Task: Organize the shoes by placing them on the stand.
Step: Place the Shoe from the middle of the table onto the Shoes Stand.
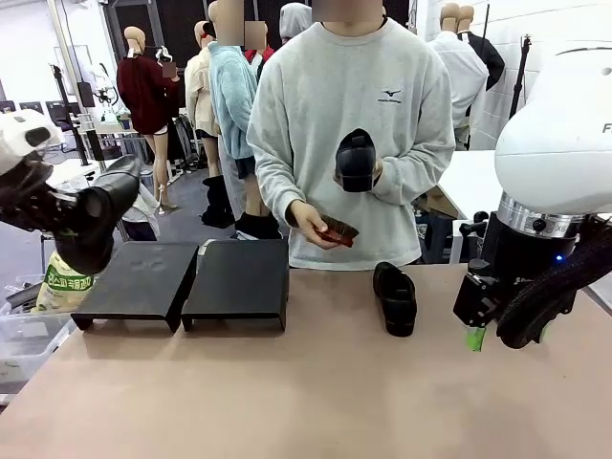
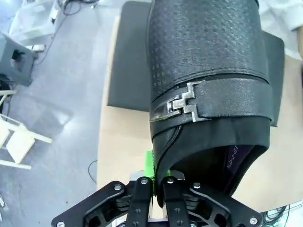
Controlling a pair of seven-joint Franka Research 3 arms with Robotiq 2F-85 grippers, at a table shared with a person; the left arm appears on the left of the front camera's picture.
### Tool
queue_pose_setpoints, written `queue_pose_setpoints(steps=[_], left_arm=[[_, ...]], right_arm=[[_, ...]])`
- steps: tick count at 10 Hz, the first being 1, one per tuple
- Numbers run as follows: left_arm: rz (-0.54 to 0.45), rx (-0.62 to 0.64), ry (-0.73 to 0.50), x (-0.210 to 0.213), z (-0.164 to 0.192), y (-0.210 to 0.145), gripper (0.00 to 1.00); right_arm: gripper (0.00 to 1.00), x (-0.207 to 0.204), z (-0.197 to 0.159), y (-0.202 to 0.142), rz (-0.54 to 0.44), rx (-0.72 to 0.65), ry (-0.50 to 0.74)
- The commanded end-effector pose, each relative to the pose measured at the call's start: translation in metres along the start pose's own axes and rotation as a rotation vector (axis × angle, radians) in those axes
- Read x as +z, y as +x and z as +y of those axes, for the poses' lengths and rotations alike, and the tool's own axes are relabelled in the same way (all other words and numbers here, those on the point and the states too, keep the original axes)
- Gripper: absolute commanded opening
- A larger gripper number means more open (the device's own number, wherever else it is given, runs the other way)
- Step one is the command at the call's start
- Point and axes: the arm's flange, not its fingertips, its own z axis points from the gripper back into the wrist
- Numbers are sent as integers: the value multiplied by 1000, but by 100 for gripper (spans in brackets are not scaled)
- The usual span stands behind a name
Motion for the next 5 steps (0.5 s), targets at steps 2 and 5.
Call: queue_pose_setpoints(steps=[2, 5], left_arm=[[77, 93, -47, -14, 34, 39, 0], [114, 145, -74, -36, 52, 39, 0]], right_arm=[[100, -1, 3, 0, 2, -12, 13], [100, -1, 3, 0, 2, -12, 13]])
